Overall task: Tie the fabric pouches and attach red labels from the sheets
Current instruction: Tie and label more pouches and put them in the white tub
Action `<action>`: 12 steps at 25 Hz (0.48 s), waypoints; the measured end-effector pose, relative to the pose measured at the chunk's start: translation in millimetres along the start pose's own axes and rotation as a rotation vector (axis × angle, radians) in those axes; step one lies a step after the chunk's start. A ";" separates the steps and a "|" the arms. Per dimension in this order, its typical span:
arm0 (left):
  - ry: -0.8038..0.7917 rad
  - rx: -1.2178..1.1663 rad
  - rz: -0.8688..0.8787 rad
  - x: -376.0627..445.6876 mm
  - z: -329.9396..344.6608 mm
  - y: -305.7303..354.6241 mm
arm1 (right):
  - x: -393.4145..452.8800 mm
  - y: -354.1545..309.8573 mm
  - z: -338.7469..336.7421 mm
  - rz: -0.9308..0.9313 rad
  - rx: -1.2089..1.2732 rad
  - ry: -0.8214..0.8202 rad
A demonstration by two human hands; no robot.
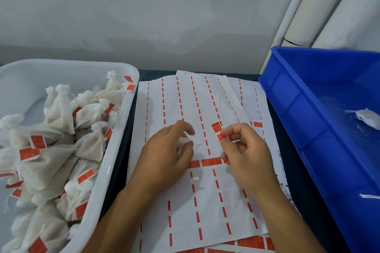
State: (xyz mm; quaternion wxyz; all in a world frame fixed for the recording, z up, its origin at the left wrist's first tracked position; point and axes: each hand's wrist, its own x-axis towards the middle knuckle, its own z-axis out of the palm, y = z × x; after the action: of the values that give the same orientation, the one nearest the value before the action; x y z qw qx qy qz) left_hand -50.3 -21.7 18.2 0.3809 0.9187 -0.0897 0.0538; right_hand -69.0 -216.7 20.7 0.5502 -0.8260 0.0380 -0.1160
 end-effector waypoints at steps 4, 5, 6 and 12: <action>0.037 -0.209 -0.006 -2.5 -0.7 4.6 | 0.3 0.3 -0.4 -0.007 0.051 -0.019; 0.043 -0.235 0.006 -2.9 -0.5 6.2 | 0.4 -0.1 -0.3 -0.008 0.060 -0.024; 0.047 -0.256 0.020 -3.0 -0.1 7.7 | 0.8 -0.3 -0.1 -0.007 0.070 -0.027; 0.039 -0.286 0.029 -2.3 -2.6 11.2 | 2.1 -1.6 -2.9 -0.003 0.133 -0.033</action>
State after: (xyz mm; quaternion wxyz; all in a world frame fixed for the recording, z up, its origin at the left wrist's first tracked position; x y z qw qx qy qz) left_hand -55.0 -27.3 27.4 0.5088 0.8524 -0.1021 0.0638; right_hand -67.8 -219.1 23.6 0.6043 -0.7895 0.0200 -0.1056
